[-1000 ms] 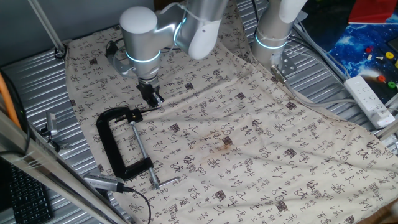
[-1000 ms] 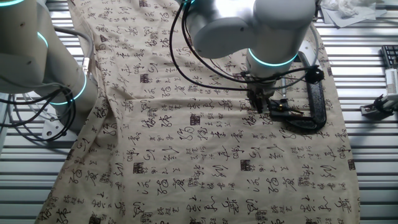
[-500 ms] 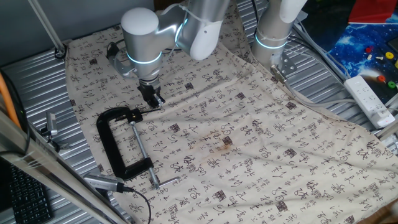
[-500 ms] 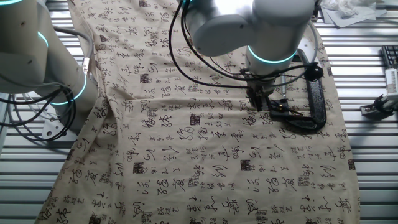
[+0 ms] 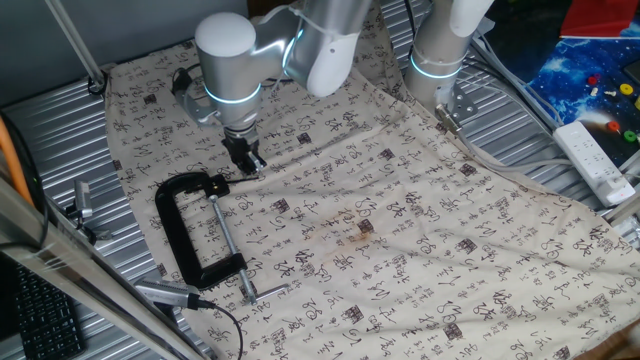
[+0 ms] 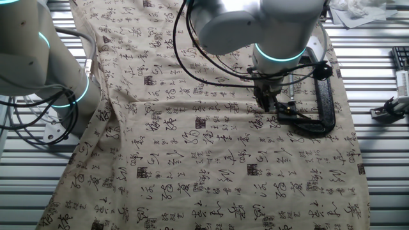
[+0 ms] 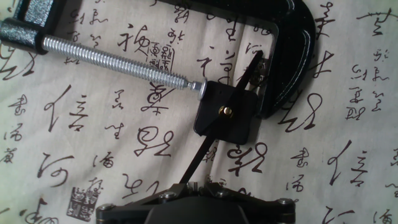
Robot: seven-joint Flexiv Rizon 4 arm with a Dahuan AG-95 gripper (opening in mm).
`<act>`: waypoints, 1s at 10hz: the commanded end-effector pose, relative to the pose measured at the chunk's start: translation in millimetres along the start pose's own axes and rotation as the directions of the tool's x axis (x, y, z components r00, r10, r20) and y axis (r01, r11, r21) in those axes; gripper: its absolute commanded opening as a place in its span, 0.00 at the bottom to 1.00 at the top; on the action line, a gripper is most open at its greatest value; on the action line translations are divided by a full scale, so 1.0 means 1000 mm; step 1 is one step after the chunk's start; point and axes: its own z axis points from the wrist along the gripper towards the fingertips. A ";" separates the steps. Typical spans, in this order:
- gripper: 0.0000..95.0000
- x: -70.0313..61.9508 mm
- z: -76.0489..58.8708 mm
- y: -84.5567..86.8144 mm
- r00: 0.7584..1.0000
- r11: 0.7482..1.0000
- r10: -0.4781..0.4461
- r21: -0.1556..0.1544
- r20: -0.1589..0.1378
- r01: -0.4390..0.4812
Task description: Turn the hands of a clock
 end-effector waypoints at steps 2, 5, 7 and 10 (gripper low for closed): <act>0.00 -0.002 0.002 0.003 1.000 1.000 0.002 0.001 0.000 -0.002; 0.00 -0.003 0.002 0.007 1.000 1.000 0.004 0.001 0.001 -0.004; 0.00 -0.004 0.003 0.008 1.000 1.000 0.003 0.001 0.002 -0.003; 0.00 -0.006 0.003 0.011 1.000 1.000 0.006 0.001 0.002 -0.006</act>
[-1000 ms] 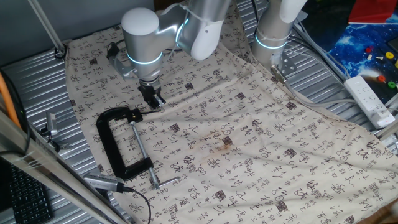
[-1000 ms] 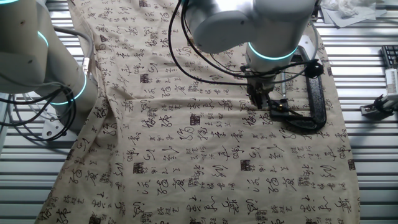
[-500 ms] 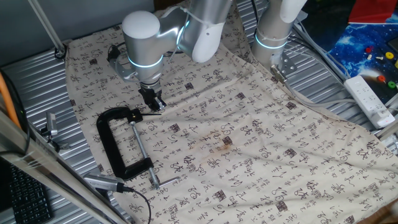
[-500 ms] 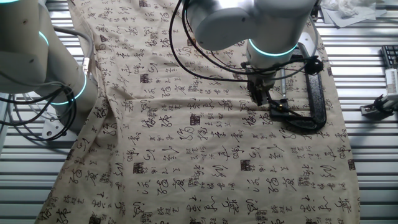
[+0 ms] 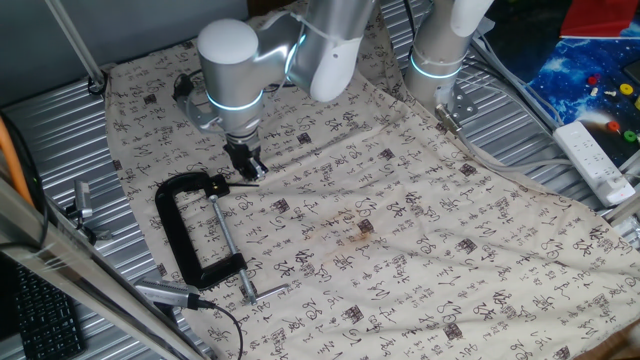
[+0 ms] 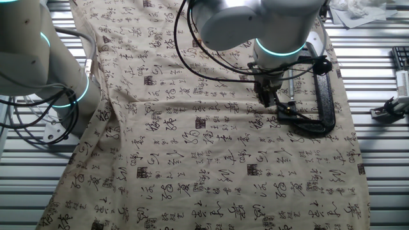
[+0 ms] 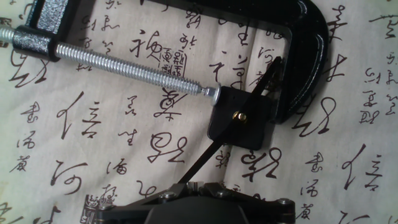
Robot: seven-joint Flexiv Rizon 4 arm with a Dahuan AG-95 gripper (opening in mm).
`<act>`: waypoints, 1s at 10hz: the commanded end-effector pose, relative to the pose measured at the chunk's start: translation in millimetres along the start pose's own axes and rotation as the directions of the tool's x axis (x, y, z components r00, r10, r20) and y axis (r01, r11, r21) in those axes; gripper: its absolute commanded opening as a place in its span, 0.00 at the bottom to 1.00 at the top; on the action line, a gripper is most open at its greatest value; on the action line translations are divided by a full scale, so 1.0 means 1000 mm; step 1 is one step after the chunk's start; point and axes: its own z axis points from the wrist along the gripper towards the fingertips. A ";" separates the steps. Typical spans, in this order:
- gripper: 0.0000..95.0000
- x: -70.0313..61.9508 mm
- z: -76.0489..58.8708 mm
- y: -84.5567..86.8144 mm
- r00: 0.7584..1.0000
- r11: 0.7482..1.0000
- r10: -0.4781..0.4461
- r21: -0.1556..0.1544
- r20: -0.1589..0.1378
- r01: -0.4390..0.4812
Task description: Turn the hands of a clock
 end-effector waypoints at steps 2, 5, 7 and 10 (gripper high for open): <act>0.00 -0.001 0.000 0.002 1.000 1.000 0.004 0.001 0.000 -0.004; 0.00 -0.002 0.000 0.004 1.000 1.000 0.005 0.000 0.000 -0.005; 0.00 -0.003 0.001 0.005 1.000 1.000 0.007 0.000 0.001 -0.007; 0.00 -0.006 0.002 0.009 1.000 1.000 0.013 0.002 0.001 -0.013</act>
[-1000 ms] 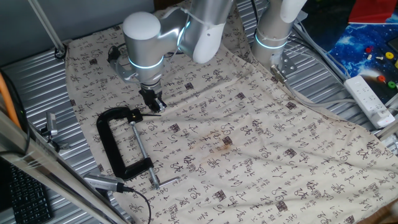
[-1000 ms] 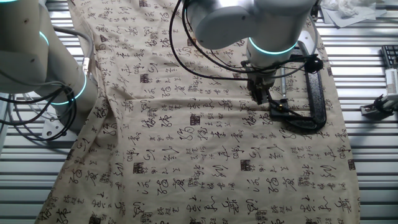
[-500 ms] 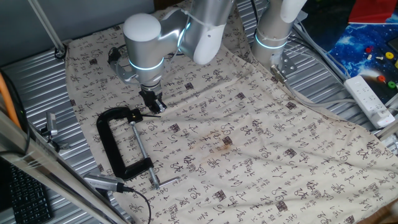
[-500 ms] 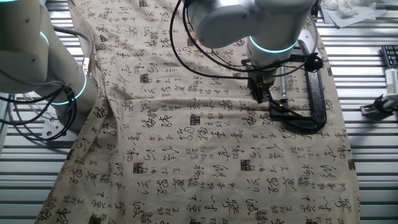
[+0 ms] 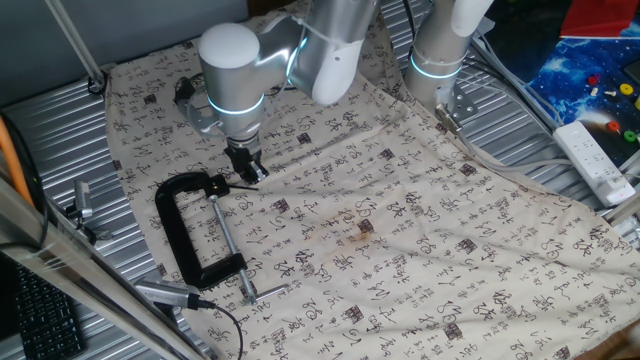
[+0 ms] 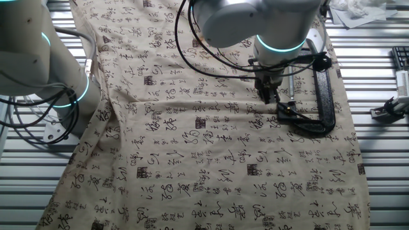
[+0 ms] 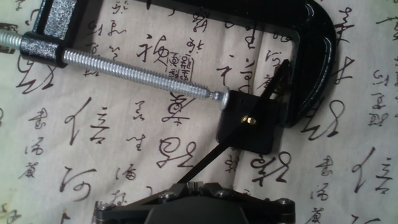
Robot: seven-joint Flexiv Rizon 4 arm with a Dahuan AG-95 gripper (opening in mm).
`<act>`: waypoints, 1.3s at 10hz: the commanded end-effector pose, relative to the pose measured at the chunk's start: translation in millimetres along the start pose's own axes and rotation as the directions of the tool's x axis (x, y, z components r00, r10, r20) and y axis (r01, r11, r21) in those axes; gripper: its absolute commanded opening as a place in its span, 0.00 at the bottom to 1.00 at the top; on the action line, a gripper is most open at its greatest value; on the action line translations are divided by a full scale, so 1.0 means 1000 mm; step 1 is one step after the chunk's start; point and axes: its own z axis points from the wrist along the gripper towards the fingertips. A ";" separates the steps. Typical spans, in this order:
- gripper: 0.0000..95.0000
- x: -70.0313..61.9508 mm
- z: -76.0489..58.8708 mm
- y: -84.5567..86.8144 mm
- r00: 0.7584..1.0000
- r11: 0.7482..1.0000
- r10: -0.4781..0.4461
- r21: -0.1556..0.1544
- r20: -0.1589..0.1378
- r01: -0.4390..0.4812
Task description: Turn the hands of a clock
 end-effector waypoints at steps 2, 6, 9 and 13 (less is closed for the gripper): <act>0.00 -0.004 -0.001 -0.001 1.000 1.000 -0.001 0.001 -0.001 0.001; 0.00 -0.007 -0.001 0.001 1.000 1.000 -0.002 0.001 -0.001 0.002; 0.00 -0.009 0.000 0.007 1.000 1.000 0.003 0.003 -0.001 -0.003; 0.00 -0.012 0.000 0.009 1.000 1.000 0.003 0.003 -0.001 -0.003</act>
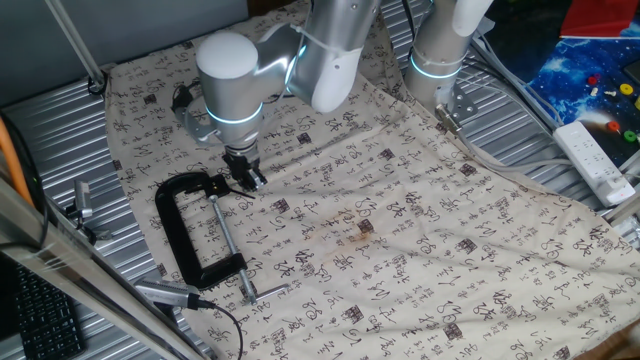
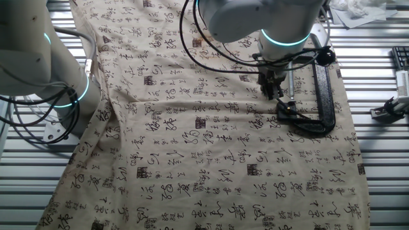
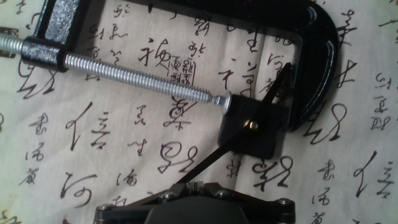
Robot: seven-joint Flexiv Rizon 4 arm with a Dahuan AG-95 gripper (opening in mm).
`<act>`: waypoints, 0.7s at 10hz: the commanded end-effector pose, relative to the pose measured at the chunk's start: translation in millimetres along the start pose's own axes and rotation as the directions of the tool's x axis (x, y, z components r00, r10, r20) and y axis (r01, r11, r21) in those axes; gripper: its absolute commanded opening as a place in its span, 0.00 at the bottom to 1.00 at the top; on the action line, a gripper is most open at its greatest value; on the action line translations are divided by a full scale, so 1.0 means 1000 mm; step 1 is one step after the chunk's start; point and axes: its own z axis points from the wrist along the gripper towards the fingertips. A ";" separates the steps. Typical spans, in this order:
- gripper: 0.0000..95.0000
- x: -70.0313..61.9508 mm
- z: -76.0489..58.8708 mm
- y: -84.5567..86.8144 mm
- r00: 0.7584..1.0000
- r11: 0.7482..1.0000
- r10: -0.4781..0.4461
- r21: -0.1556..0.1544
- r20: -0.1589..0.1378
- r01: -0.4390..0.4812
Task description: Turn the hands of a clock
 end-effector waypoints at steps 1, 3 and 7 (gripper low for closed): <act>0.00 -0.001 0.000 0.001 1.000 1.000 0.001 -0.002 0.000 -0.001; 0.00 -0.002 0.000 0.002 1.000 1.000 0.001 -0.003 0.000 -0.001; 0.00 -0.004 0.001 0.003 1.000 1.000 0.004 -0.002 0.000 -0.004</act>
